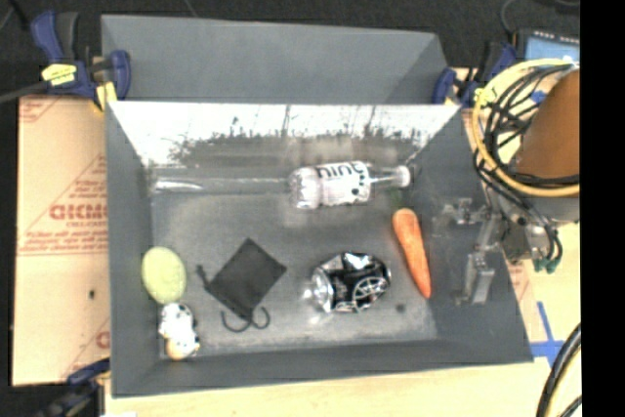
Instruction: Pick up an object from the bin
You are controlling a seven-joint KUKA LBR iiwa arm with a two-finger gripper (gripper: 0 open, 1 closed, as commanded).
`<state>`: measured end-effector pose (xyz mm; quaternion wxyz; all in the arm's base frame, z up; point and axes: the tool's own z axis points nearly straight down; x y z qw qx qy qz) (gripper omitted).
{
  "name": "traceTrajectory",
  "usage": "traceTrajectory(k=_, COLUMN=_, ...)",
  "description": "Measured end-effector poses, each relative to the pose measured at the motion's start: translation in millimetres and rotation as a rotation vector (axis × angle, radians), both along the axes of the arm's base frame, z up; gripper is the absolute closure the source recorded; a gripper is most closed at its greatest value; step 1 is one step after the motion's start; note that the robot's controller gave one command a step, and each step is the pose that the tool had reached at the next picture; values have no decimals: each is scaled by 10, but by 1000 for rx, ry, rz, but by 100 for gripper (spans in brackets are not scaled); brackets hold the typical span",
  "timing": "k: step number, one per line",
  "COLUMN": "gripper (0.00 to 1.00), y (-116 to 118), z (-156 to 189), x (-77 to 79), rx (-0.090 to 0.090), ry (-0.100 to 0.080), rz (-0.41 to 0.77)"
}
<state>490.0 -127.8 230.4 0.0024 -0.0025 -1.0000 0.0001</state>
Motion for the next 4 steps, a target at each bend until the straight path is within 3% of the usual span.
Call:
traceTrajectory(k=1, gripper=0, y=7, z=45, x=16, rx=-2, ry=-9, rz=5)
traceTrajectory(k=2, gripper=0, y=213, z=-556, x=-16, rx=-1, ry=-10, rz=-86)
traceTrajectory(k=3, gripper=0, y=528, z=-710, x=-114, rx=-2, ry=-8, rz=1)
traceTrajectory(k=4, gripper=0, y=647, z=-1021, x=152, rx=-1, ry=-15, rz=-313)
